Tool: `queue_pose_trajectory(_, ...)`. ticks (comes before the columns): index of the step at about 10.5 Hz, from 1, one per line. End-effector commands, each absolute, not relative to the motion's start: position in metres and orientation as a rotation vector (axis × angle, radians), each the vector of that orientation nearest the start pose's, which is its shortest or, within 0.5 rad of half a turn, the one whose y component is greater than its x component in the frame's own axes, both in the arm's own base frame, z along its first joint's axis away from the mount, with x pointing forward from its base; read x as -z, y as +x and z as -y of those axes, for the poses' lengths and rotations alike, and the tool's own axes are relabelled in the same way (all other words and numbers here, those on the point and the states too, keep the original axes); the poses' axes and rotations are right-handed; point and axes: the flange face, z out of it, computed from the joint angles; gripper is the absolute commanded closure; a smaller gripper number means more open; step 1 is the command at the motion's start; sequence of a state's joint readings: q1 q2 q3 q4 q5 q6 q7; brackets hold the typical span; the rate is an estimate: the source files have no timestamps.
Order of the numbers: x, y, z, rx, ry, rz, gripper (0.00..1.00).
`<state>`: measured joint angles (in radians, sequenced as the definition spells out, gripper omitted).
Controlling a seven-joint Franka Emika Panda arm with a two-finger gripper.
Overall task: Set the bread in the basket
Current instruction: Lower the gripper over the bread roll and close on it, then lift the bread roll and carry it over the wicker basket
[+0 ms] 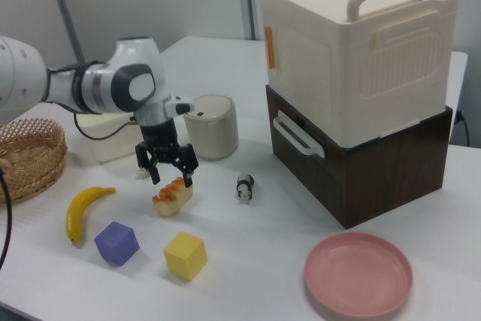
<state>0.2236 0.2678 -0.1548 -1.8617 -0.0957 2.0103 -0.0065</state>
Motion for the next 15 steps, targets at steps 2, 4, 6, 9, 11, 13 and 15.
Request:
queue_pose_trajectory(2, -0.316, 0.621, -0.069, -0.099, -3.293, 0.145, 0.00)
queue_pose_trajectory(4, -0.309, 0.621, -0.070, -0.099, -3.297, 0.138, 0.09)
queue_pose_trajectory(6, -0.319, 0.621, -0.066, -0.094, -3.294, 0.140, 0.61)
queue_pose_trajectory(9, -0.373, 0.609, -0.064, -0.105, -3.273, 0.104, 0.86)
queue_pose_trajectory(11, -0.398, 0.604, -0.079, -0.082, -3.254, 0.095, 0.86)
queue_pose_trajectory(13, -0.423, 0.602, -0.130, -0.043, -3.225, 0.113, 0.86)
queue_pose_trajectory(15, -0.459, 0.598, -0.190, 0.014, -3.195, 0.125, 0.85)
